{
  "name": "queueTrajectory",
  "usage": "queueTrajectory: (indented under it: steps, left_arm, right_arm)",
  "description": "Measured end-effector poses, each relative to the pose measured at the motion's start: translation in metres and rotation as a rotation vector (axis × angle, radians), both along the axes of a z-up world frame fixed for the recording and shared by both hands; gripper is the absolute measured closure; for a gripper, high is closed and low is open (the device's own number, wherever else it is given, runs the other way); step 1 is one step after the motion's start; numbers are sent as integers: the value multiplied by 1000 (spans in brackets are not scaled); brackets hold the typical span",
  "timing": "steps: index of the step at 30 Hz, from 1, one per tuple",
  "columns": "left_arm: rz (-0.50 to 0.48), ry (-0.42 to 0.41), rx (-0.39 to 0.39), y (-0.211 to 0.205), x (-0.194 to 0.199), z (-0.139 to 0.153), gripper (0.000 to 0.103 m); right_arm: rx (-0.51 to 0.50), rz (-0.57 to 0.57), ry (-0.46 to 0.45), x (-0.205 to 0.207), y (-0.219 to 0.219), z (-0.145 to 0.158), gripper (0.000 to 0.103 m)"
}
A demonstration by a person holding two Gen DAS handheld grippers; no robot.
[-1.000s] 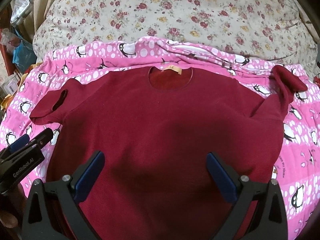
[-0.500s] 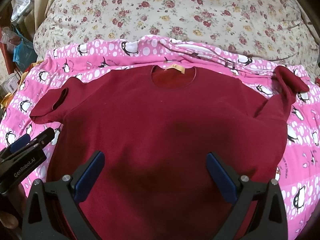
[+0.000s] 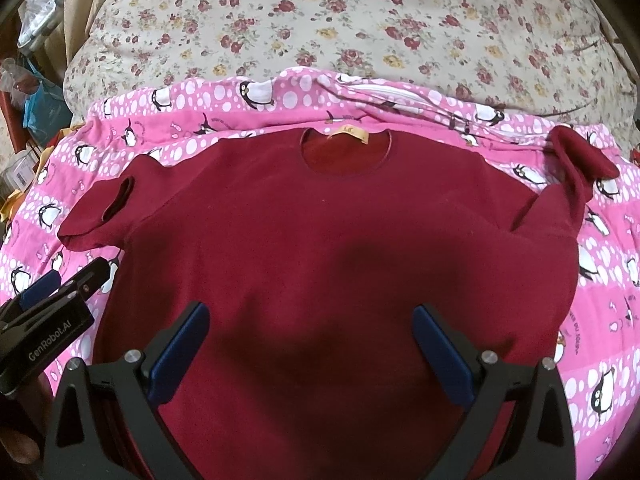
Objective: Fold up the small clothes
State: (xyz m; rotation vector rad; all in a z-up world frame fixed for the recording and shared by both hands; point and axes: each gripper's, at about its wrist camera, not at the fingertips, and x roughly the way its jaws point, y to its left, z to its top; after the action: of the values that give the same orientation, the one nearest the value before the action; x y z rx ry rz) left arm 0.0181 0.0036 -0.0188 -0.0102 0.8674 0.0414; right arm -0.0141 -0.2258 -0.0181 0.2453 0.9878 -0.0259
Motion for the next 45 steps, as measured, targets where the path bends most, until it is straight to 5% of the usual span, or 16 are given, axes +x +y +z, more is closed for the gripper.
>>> queueTrajectory:
  steps: [45]
  left_arm:
    - [-2,31,-16,4,8,-9,38]
  right_arm:
    - [-34,28,22,14,17,-5,0]
